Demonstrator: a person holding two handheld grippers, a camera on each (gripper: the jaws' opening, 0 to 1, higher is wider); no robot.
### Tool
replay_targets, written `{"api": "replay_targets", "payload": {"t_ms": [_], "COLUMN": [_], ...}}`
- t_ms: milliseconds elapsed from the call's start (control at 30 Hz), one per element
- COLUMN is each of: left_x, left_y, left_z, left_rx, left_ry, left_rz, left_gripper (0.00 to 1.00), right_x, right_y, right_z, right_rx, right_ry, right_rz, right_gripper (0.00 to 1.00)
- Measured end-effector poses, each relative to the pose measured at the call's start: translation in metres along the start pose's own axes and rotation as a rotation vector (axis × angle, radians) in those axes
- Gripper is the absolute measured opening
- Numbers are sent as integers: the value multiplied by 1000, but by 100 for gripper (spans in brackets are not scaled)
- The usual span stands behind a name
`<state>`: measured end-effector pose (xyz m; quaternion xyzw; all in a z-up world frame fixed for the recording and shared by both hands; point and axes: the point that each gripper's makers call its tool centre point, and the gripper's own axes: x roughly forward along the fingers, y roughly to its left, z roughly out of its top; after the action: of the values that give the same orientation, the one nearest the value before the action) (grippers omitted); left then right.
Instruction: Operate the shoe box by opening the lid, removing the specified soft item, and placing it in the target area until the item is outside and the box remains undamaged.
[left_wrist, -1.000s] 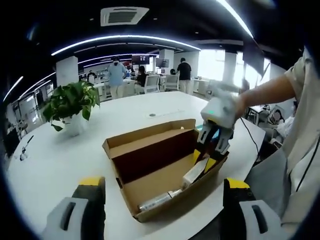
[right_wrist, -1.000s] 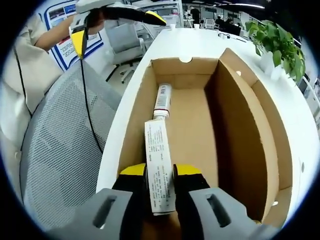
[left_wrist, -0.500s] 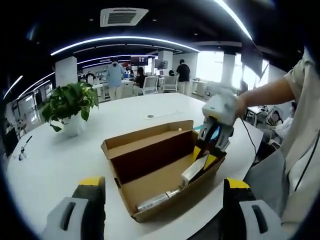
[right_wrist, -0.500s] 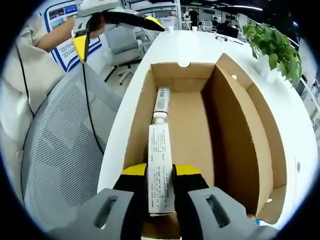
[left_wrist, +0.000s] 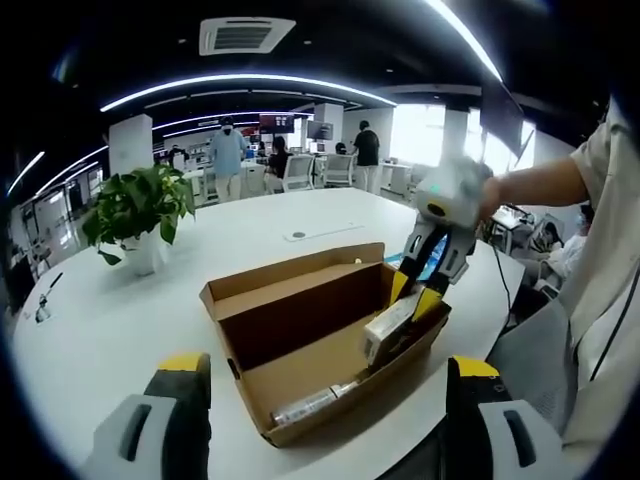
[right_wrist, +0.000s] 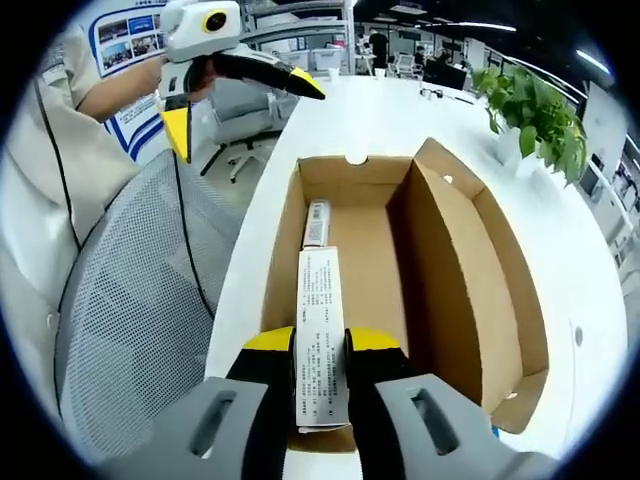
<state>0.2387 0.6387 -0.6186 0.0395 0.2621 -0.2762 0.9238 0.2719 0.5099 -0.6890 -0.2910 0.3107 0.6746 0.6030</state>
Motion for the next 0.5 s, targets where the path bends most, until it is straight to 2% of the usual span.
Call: {"api": "replay_targets", "payload": {"t_ms": [500], "left_x": [7], "left_y": [-3], "left_z": [6], "left_rx": [15], "left_ry": [15], "left_rz": [-35], "left_gripper": [100], "right_x": [-46], "right_y": [-1], "right_z": [23], "right_rx": [-11], "right_ry": [-68], "right_rz": [-69], "right_gripper": [16]}}
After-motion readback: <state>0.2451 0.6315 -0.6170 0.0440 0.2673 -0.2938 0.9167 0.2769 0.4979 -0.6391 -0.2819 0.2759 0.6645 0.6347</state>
